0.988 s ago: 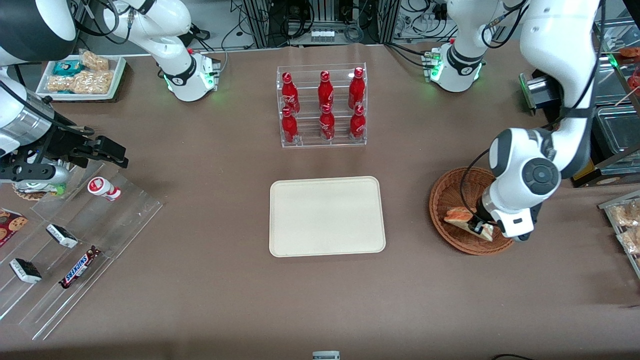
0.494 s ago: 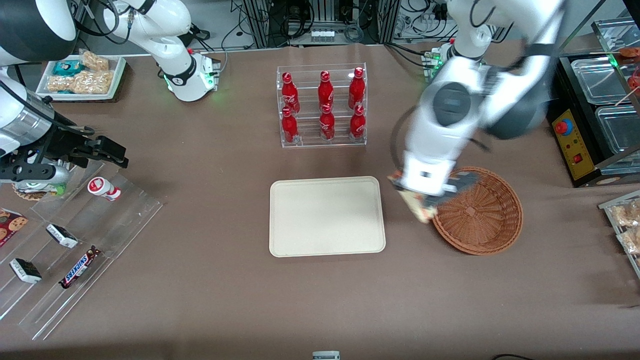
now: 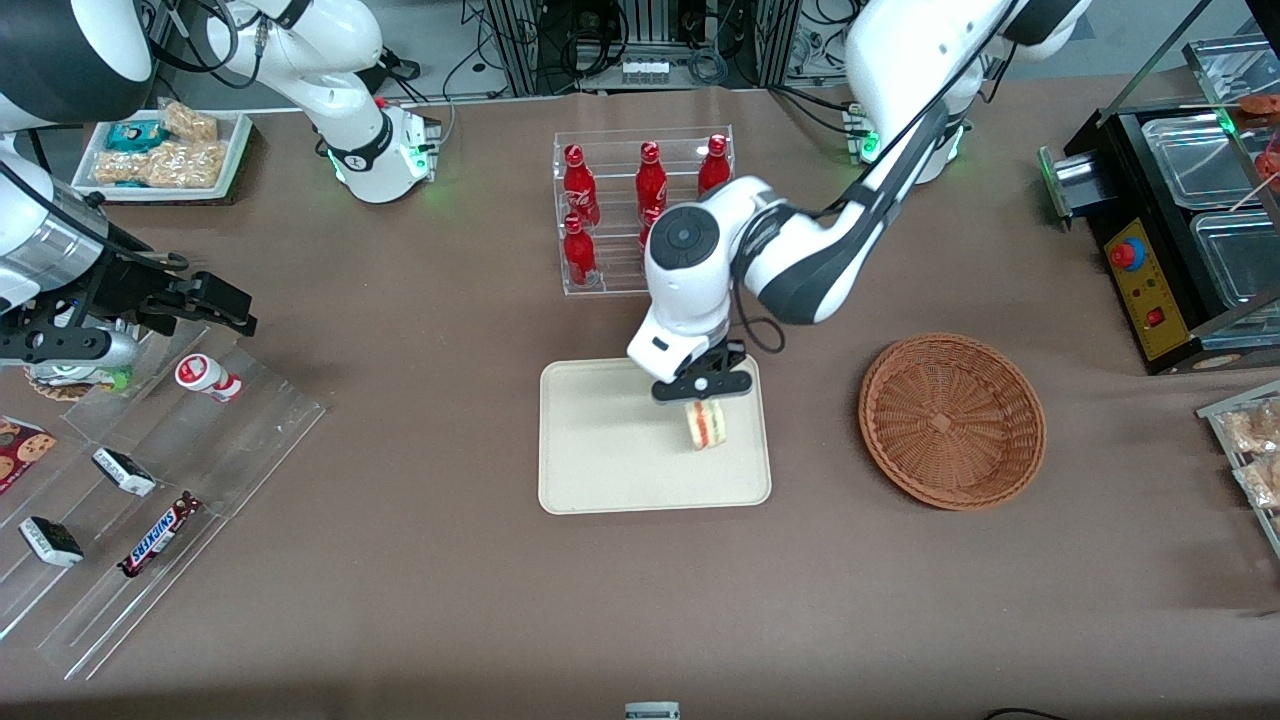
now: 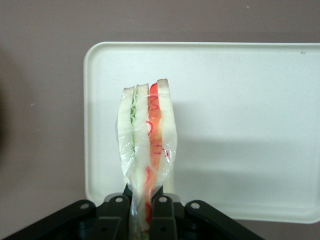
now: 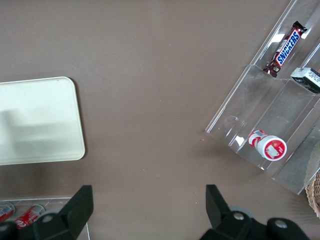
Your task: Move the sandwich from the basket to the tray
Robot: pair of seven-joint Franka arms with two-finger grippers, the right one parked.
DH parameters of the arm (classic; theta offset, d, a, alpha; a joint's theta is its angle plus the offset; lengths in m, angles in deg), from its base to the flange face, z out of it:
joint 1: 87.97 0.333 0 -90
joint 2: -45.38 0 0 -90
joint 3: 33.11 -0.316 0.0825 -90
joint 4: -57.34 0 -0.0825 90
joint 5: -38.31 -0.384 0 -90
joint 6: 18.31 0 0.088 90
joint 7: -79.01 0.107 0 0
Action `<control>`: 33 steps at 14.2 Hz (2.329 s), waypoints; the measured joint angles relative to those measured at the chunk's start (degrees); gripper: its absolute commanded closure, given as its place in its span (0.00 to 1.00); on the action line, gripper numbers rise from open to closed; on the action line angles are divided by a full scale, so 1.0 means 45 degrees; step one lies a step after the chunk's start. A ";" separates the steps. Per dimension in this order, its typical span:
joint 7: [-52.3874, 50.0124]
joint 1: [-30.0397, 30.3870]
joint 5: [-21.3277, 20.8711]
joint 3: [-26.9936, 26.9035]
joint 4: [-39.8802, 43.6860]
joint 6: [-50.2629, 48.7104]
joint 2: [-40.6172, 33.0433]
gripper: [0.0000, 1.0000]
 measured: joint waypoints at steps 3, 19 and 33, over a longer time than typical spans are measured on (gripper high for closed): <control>0.0007 -0.0395 -0.0801 -0.0007 0.0028 0.1281 0.0972 0.93; 0.0379 0.3810 0.1426 -0.0310 0.0828 -0.2695 -0.3527 0.00; 1.0159 0.6369 0.4307 -0.3910 -0.2245 -0.6709 -0.9016 0.00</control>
